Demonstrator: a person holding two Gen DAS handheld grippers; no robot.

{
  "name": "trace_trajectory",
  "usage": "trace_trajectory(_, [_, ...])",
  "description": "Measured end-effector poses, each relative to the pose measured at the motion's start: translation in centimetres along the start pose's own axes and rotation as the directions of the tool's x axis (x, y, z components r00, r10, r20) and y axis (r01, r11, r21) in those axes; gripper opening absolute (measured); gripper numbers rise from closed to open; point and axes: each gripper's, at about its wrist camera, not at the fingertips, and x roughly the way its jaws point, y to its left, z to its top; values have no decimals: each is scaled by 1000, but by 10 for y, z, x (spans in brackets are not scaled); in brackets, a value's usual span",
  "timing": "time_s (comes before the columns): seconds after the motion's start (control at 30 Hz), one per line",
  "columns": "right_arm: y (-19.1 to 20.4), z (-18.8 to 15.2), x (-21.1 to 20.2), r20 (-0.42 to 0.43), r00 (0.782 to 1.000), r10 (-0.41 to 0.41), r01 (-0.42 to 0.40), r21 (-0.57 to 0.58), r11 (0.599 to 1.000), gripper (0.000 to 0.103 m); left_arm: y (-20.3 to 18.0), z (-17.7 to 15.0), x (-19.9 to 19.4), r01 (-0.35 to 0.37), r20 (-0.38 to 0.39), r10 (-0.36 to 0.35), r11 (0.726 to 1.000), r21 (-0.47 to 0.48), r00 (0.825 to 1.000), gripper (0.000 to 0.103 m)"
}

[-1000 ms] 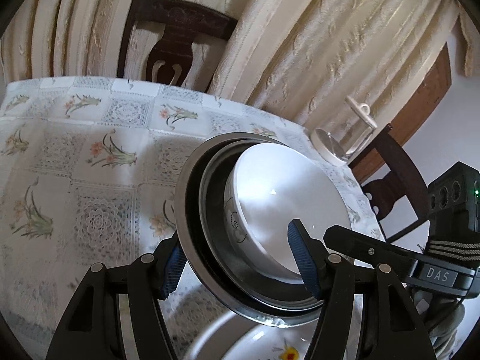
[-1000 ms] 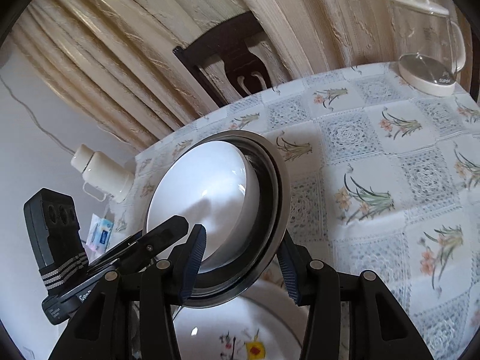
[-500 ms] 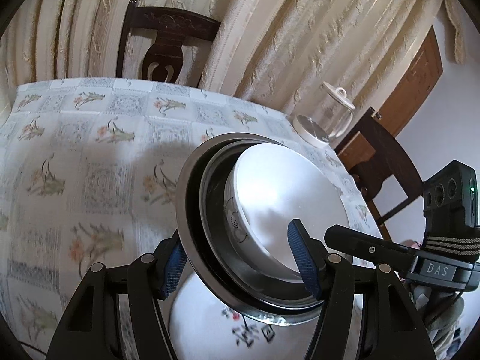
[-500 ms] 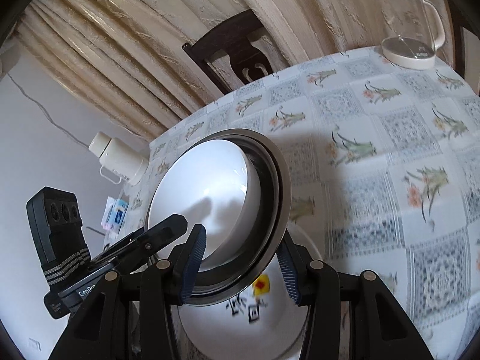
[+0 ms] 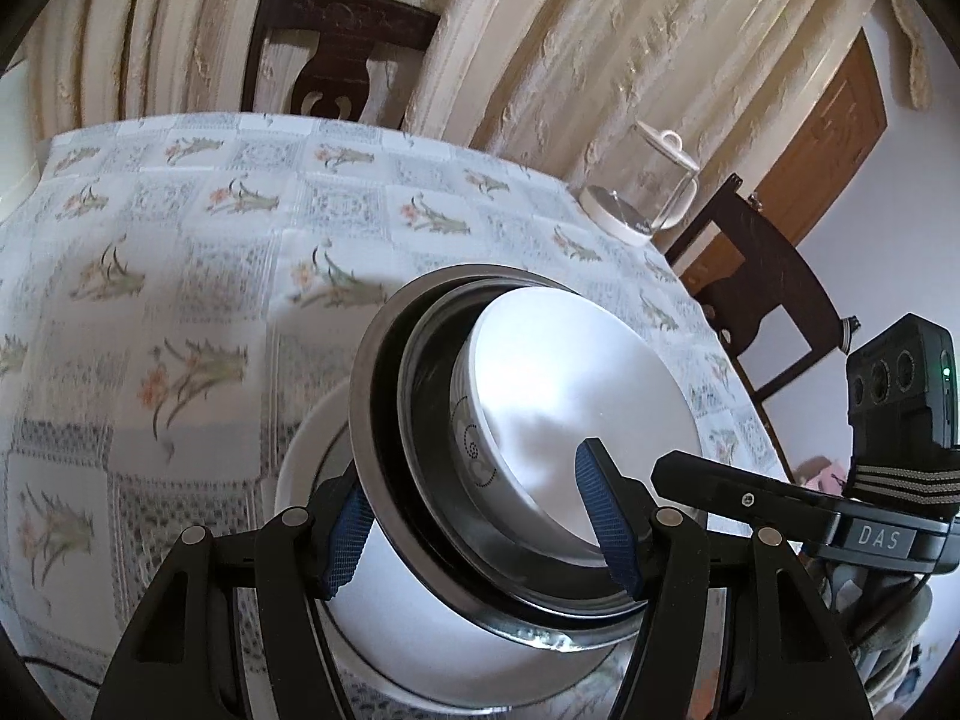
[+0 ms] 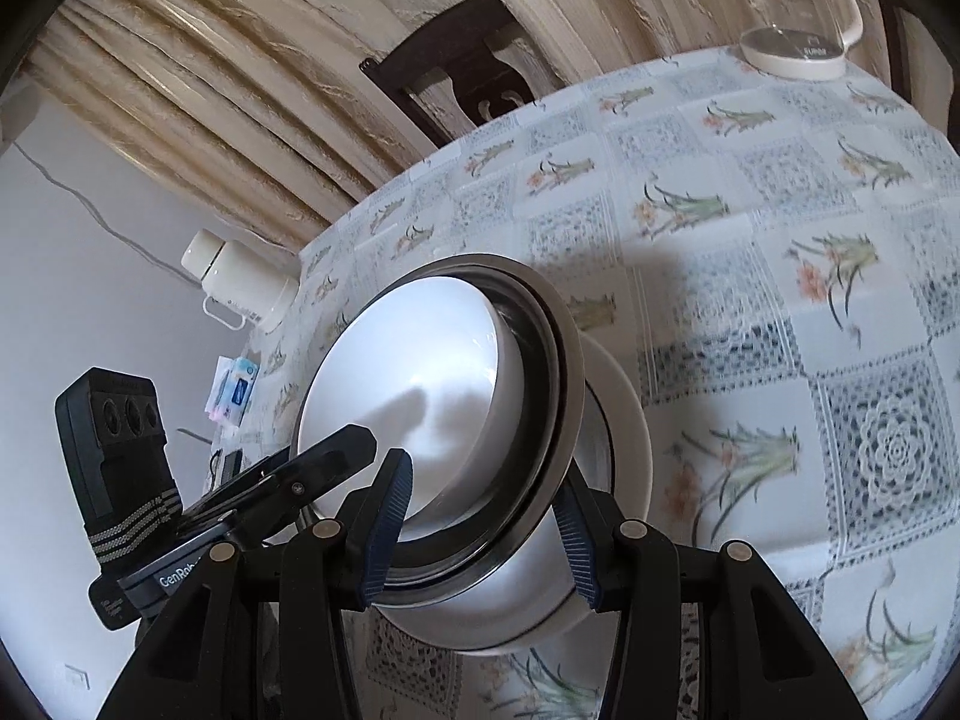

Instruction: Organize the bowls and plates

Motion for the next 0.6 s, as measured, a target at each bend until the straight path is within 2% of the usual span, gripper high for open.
trace_trajectory(0.6, [-6,-13,13,-28,1000,-6,6,8,1000,50,10,-22,10,-16,-46,14,999,-37,999,65])
